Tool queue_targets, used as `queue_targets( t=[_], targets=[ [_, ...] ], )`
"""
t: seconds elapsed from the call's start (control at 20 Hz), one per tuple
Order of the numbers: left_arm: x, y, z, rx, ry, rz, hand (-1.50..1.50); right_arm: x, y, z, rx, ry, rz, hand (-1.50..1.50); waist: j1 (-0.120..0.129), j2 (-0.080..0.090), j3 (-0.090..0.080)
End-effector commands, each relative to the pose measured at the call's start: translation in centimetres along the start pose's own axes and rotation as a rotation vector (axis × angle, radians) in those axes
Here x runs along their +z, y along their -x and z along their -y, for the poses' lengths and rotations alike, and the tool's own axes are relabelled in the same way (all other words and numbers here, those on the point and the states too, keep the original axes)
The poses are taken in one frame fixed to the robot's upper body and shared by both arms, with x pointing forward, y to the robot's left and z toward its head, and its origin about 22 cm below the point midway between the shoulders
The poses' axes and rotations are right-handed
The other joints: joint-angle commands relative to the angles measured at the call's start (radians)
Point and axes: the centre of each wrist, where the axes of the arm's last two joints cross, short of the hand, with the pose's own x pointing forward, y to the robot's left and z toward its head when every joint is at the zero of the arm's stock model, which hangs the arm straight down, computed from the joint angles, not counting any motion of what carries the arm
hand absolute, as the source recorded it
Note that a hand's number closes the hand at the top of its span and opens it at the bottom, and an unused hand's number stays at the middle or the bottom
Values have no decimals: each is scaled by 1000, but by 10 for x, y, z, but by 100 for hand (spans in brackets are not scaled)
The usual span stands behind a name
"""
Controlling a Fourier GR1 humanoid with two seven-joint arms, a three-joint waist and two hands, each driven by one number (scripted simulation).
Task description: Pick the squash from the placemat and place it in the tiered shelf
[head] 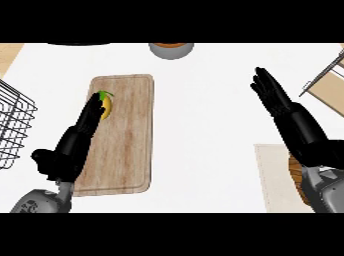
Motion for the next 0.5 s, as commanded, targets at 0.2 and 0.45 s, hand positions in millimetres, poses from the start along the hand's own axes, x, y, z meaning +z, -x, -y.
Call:
queue_targets(
  t=[0.2,0.45],
  targets=[
    [5,9,-29,-128,-94,-15,0,76,12,131,85,540,-141,-150,-105,-9,-11],
    [4,8,-32,-110,-104,-26,0,137,43,173,389,835,-409,150,-163,29,-25]
  ],
)
